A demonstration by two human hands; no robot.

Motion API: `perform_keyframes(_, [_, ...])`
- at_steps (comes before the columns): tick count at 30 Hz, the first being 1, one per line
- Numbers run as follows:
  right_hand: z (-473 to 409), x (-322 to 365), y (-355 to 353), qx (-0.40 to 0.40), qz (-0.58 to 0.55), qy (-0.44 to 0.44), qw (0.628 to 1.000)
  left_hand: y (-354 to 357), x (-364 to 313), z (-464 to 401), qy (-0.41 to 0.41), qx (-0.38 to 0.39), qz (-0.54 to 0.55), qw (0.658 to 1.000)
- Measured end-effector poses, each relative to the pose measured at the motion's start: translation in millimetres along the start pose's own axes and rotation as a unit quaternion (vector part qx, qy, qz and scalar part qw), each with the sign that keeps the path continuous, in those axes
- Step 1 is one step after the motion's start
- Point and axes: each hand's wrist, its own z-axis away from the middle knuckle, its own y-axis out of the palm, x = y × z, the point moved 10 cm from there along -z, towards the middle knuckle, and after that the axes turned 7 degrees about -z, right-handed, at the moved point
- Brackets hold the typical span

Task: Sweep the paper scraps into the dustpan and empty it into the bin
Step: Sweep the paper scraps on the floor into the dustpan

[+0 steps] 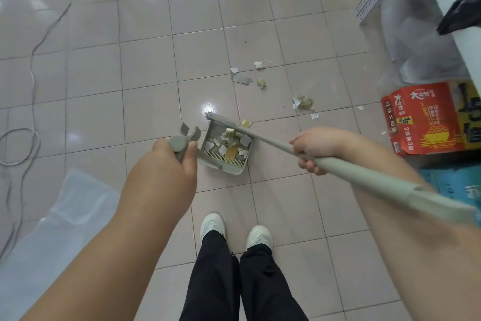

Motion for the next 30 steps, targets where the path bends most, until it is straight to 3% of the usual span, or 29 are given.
perform_keyframes(10, [-13, 40, 9, -0.04, -0.012, -0.065, 0.997, -8, -9, 13, 0.028, -0.011, 0.001, 1.0])
perform_keyframes(18, [-26, 23, 0, -0.067, -0.014, -0.044, 0.997, -16, 10, 34, 0.008, -0.008, 0.028, 1.0])
perform_keyframes(23, [-43, -3, 33, -0.034, 0.089, -0.009, 0.995, 3, 10, 34, -0.001, 0.011, 0.008, 1.0])
perform_keyframes(30, [17, -29, 37, 0.01, 0.063, 0.012, 0.998, 10, 3, 35, -0.003, 0.015, 0.013, 1.0])
